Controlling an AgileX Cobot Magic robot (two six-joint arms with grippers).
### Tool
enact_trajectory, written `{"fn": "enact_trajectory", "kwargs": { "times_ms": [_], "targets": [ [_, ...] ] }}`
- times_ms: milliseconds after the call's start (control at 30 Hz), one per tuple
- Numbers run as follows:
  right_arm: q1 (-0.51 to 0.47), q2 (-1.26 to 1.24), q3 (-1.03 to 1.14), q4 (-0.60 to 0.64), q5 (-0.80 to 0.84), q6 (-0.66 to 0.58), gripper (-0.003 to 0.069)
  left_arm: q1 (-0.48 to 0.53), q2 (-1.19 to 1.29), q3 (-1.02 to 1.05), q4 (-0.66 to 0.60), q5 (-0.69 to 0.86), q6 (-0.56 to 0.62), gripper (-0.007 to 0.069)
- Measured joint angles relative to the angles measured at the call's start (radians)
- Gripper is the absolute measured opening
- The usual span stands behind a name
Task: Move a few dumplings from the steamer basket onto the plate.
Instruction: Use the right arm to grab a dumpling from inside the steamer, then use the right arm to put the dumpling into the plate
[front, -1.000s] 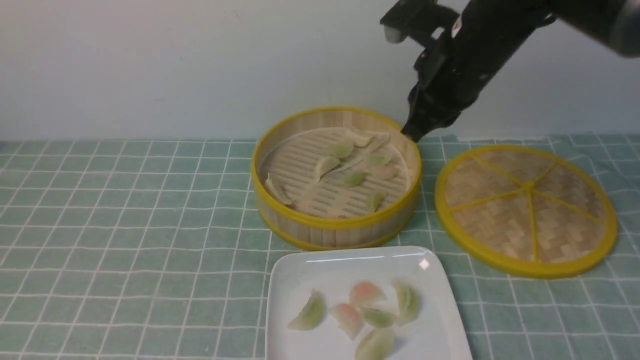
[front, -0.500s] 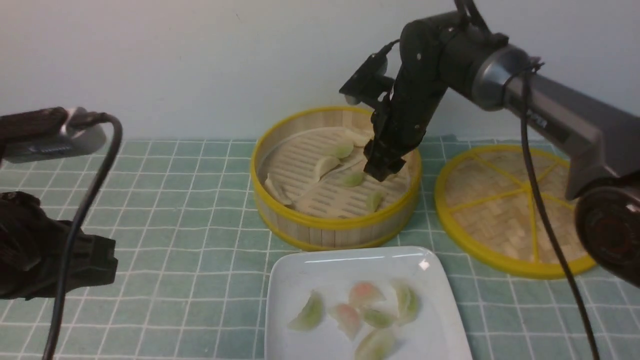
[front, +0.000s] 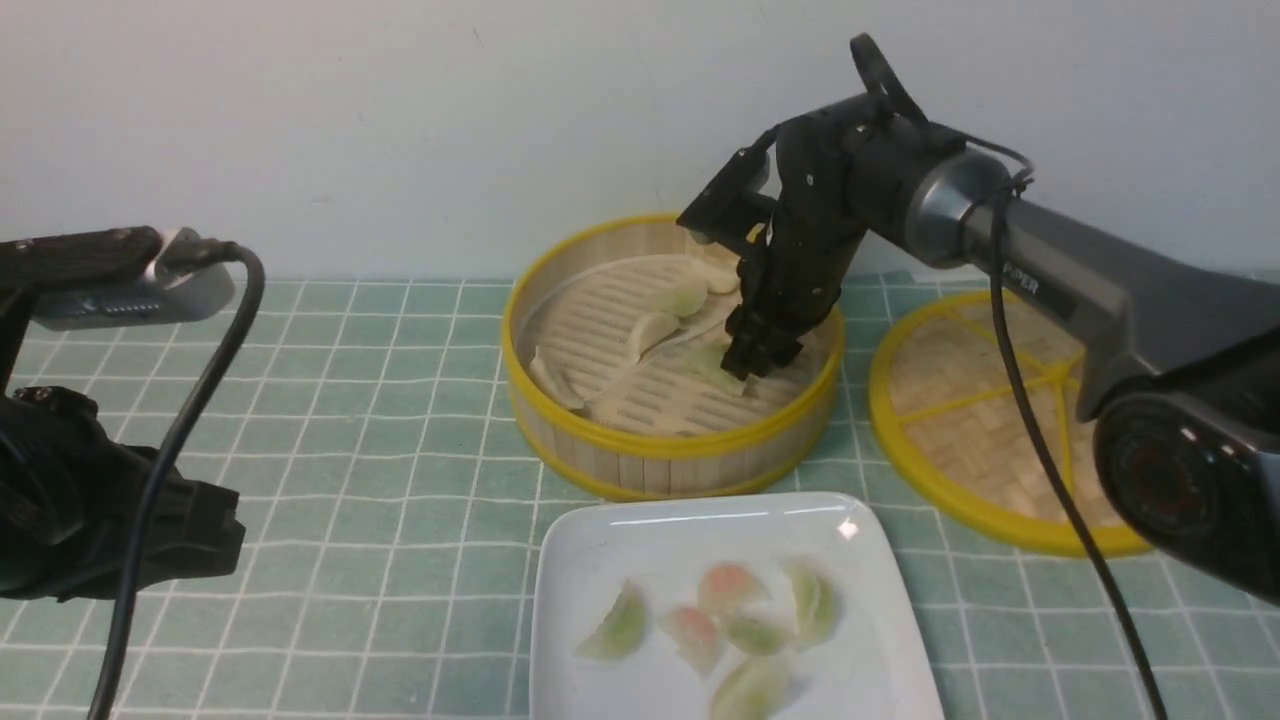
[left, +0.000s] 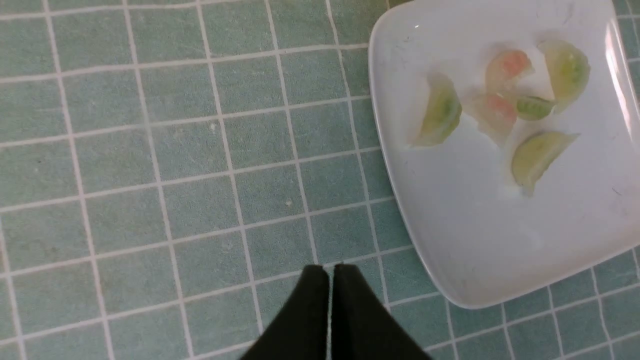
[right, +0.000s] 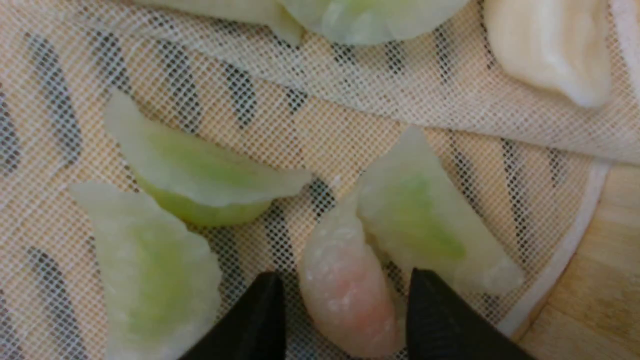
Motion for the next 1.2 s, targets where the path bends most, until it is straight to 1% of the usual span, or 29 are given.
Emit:
{"fn": "enact_trajectory", "kwargs": {
  "times_ms": [33,133,200,267,367,400,467,600,633,667,700,733,800,833,900,1033,1133,1200],
  "targets": [
    [0.0,0.001,-0.013,0.0,0.011,0.021,0.0168,0.0,0.0,0.0,0.0,0.0,0.0,-0.0006],
    [0.0,-0.001,-0.043,0.0,0.069,0.068,0.0167,0.0,0.0,0.0,0.0,0.001,0.0,-0.0006],
    [0.0,-0.032,-0.087,0.021,0.089,0.141,0.0167,0.0,0.0,0.0,0.0,0.005,0.0,-0.0006],
    [0.0,-0.086,-0.099,0.063,0.094,0.183,0.0167,0.0,0.0,0.0,-0.001,0.007,0.002,-0.0006],
    [0.0,-0.188,-0.094,0.136,0.094,0.21,0.0167,0.0,0.0,-0.001,-0.001,0.007,0.011,-0.0006],
    [0.0,-0.24,-0.072,0.172,0.094,0.215,0.0167,0.0,0.0,-0.001,-0.001,0.007,0.014,-0.0006],
    [0.0,-0.293,-0.032,0.2,0.093,0.217,0.0167,0.0,0.0,-0.001,-0.001,0.007,0.016,-0.0006],
    [0.005,-0.487,0.293,0.291,0.092,0.213,0.0167,0.0,0.0,-0.001,-0.001,0.007,0.022,-0.0006],
    [0.008,-0.501,0.309,0.297,0.092,0.211,0.0167,0.0,0.0,-0.001,-0.001,0.007,0.024,-0.0006],
    [0.016,-0.53,0.373,0.31,0.092,0.198,0.0167,0.0,0.0,-0.001,-0.001,0.007,0.026,-0.0006],
    [0.038,-0.572,0.479,0.323,0.093,0.179,0.0167,0.0,0.0,-0.001,-0.001,0.007,0.028,-0.0006],
    [0.046,-0.582,0.521,0.325,0.093,0.175,0.0167,0.0,0.0,-0.001,-0.001,0.007,0.029,-0.0006],
    [0.119,-0.624,0.668,0.334,0.094,0.153,0.0167,0.0,0.0,-0.001,-0.001,0.007,0.029,-0.0006],
    [0.125,-0.624,0.677,0.334,0.094,0.153,0.0167,0.0,0.0,-0.001,-0.001,0.007,0.029,-0.0006],
    [0.208,-0.625,0.767,0.318,0.092,0.134,0.0167,0.0,0.0,-0.001,-0.001,0.006,0.029,-0.0006],
    [0.3,-0.598,0.81,0.273,0.077,0.146,0.0167,0.0,0.0,-0.001,-0.001,0.006,0.034,-0.0006],
    [0.33,-0.571,0.81,0.264,0.06,0.166,0.0167,0.0,0.0,-0.001,-0.001,0.006,0.034,-0.0006],
    [0.344,-0.543,0.81,0.262,0.054,0.176,0.0185,0.0,0.0,-0.001,-0.001,0.006,0.036,-0.0006]
  ]
}}
